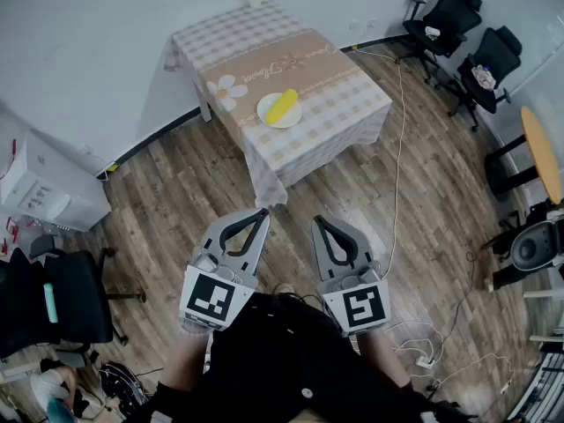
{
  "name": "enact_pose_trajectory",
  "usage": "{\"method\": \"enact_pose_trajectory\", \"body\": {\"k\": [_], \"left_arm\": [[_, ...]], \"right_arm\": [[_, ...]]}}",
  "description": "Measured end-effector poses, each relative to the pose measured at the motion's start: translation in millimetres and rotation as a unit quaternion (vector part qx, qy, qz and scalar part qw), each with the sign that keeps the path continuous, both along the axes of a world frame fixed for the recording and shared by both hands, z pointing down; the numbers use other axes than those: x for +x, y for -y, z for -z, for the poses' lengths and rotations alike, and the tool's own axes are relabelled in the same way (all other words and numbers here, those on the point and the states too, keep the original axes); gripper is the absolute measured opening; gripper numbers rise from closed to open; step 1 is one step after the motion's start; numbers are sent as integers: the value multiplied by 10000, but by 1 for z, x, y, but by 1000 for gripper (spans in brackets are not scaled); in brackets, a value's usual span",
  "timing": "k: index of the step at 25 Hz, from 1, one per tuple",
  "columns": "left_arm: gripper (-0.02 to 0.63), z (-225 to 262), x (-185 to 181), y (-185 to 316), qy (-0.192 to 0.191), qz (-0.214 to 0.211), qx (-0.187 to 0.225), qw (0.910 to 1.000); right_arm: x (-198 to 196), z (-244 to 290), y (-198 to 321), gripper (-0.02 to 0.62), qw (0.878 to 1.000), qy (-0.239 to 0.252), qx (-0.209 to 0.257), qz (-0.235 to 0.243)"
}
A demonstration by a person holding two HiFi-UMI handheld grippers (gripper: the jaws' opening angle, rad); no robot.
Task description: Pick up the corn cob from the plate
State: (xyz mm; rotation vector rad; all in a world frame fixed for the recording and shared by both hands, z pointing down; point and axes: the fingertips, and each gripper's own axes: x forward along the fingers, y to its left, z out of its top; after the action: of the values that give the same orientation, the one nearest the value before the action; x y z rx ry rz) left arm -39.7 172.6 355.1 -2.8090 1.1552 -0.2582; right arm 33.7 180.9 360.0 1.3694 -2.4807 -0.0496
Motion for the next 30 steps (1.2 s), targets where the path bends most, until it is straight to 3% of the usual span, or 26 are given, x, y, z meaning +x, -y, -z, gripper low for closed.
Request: {"method": "enact_pose_trajectory", "body": {"k": [3, 9, 17, 21, 30], "left_arm": [[12, 2, -2, -1, -123, 171, -297, 9993], [12, 2, -6, 0, -180, 222, -377, 9989], [12, 2, -13, 0, -127, 117, -260, 9995], [12, 1, -18, 1, -8, -100, 69, 9999], [12, 3, -34, 1, -181, -57, -88, 9998]], "right_arm": [[-2, 1, 0, 41, 10000, 1, -3, 6], [-6, 2, 1, 43, 10000, -11, 4, 29], [-9, 4, 2, 43, 9998, 145, 70, -151], [-16, 2, 0, 43, 9998, 117, 21, -165], [-31, 5, -3, 43, 9993, 80, 121, -343]]}}
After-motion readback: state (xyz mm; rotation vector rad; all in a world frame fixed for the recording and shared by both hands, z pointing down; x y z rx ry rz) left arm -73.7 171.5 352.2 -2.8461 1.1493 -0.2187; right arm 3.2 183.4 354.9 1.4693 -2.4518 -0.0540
